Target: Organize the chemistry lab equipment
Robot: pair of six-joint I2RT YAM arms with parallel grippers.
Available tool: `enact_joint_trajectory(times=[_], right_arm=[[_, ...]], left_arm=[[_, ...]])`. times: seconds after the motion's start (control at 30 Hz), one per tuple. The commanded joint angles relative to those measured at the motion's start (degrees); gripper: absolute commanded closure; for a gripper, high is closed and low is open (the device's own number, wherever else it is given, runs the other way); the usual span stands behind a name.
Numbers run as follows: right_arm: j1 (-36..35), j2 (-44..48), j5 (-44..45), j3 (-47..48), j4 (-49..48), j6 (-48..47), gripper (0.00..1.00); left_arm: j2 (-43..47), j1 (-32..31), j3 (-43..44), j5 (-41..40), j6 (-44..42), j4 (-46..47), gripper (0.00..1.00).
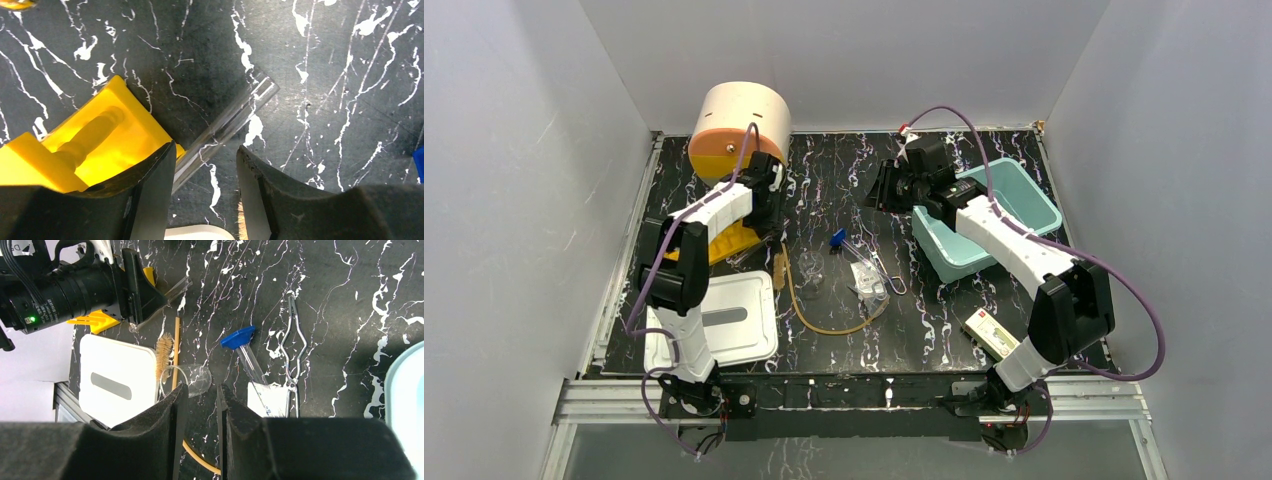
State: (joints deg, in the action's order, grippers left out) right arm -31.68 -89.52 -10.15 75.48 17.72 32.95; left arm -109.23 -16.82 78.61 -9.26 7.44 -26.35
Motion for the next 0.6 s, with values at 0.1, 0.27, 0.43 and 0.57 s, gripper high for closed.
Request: enact_joint_trajectory(times=[0.1,0.27,0.43,0.57], right_arm=[[-0.1,1.9,1.4,-1.3,-3.8,-0.6,0.63],[-0.1,1.8,0.6,-0.8,-2.8,-1.1,0.63],[-0.1,2.2,0.7,-0.9,-2.5,-1.7,0.63],[-0.1,1.9,0.4,-1.0,-2.3,-1.7,0.63]], left_arm=[[-0.7,0.0,4.1,4.9,-2.3,-2.5,0.54],[-1.2,-0.1,4.3,3.0,-4.0,-3.1,0.52],[-2.9,-0.1,6.1,2.6,-4.3,-4.5,0.50],[-2.6,-0.1,4.8,1.9,-4.0,-4.0,0.55]])
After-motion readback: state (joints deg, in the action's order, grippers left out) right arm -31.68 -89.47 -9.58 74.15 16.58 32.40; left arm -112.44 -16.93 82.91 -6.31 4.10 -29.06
